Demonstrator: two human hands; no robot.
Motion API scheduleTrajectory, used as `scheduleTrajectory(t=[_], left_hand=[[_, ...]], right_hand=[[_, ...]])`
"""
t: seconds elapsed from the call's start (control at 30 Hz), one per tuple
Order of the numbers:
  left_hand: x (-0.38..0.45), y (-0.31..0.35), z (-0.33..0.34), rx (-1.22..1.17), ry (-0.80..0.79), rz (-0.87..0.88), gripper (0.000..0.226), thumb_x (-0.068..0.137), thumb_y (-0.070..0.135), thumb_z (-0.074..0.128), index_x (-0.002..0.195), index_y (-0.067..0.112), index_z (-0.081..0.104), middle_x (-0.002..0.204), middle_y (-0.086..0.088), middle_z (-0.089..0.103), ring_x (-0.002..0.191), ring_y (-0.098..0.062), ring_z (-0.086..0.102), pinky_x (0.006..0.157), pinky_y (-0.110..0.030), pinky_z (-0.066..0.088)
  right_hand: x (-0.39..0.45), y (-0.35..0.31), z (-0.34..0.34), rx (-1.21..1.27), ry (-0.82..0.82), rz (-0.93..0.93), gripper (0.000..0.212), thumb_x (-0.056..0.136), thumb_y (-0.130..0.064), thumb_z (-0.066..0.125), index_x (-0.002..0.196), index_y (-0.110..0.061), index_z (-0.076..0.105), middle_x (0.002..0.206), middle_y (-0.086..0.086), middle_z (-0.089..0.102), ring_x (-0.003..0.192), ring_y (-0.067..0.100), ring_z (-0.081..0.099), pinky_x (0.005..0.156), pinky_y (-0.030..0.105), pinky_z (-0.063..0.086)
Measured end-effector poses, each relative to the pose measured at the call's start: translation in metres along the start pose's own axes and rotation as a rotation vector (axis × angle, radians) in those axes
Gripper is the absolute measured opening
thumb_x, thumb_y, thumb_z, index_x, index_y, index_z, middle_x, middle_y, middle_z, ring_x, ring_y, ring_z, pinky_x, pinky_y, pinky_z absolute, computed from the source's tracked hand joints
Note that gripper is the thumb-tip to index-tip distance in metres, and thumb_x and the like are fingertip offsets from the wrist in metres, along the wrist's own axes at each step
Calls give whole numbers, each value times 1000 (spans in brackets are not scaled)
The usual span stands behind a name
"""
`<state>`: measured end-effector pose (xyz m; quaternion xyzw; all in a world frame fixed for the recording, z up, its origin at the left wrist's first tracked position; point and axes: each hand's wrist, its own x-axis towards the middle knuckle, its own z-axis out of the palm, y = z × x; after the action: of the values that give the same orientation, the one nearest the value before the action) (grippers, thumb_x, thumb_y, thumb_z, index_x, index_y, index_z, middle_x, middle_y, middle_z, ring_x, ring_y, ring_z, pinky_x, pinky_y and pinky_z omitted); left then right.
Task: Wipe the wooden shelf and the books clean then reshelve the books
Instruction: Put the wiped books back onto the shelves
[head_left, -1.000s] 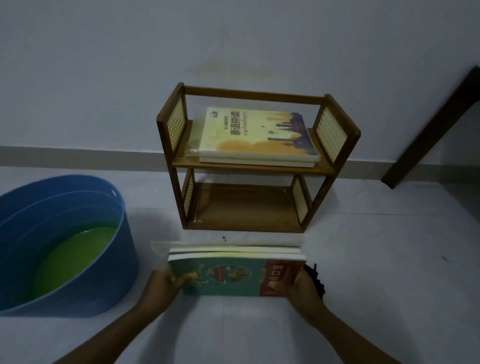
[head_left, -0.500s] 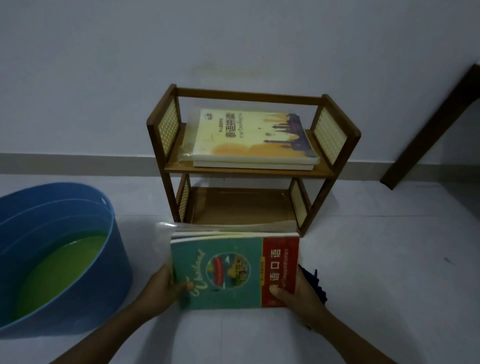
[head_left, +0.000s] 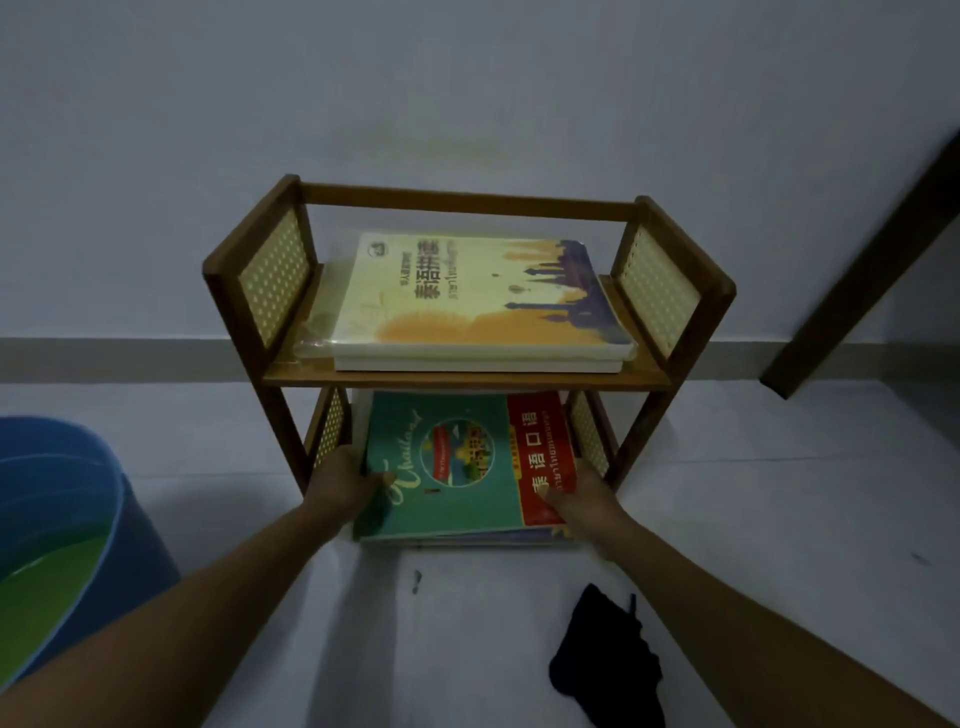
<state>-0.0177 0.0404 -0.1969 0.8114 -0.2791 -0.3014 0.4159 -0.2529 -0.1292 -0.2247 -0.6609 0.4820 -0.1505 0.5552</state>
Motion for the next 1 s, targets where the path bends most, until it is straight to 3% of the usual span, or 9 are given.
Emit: scheduleTrajectory(t=[0.17,0.27,0.37,0.43,0.5,0.57,0.67,0.83,1.0], left_hand=[[25,-20,16,-62,40,-57,17,87,7,64,83,21,55,95,-5,66,102,-28,65,88,-46,55],[26,-33,15,-120,-46,-13,22,86,9,67,101,18,55,110,-8,66,106,-27,65,87,-44,56],[19,-47,4,-213,-285,139,66,73,6,78,129,10,43,118,-3,63,106,-11,66,77,-27,59],[15,-54,-3,-15,-323,267,100,60,24,89,140,12,29,127,8,52,115,4,57,81,-15,54],[13,-55,-4,229,-274,370,115,51,31,92,141,26,19,130,21,40,121,8,47,87,-9,48],[11,-52,-1,324,-204,414,113,56,17,91,138,32,15,129,19,40,123,-4,43,93,-16,47],[7,-46,8,326,-114,339,110,66,11,85,148,12,11,136,-1,42,126,-19,43,100,-35,43],[7,-50,17,355,14,186,88,73,21,81,143,10,29,132,-15,54,118,-31,55,94,-42,48],[-20,-60,18,493,123,288,68,78,20,76,134,6,41,133,-20,50,114,-37,55,86,-49,54]], right_hand=[[28,15,20,-81,136,-13,47,86,-7,66,129,-10,47,119,10,62,111,28,59,94,45,51],[27,25,24,-140,145,-94,50,87,-3,62,133,-11,43,124,10,59,117,28,56,97,45,49],[18,38,13,-76,-14,-187,66,82,-18,72,138,-17,37,129,5,57,118,21,57,97,42,49],[12,50,2,-59,-144,-226,90,68,-32,82,142,-27,29,132,-3,54,119,13,56,95,37,50],[8,58,-6,-162,-189,-256,98,67,-26,83,145,-27,24,135,-4,52,121,11,53,98,36,48],[7,58,-5,-251,-142,-284,87,75,-16,78,145,-22,27,133,0,53,120,13,53,100,38,47],[9,50,1,-404,-46,-306,69,82,-16,72,140,-15,34,131,6,55,116,20,55,98,41,49],[4,31,1,-358,-8,-246,57,85,-7,66,136,-15,42,123,6,60,112,22,57,93,30,47],[-31,46,-25,-536,-5,-145,37,93,-20,57,129,-11,51,124,10,60,114,25,57,92,29,46]])
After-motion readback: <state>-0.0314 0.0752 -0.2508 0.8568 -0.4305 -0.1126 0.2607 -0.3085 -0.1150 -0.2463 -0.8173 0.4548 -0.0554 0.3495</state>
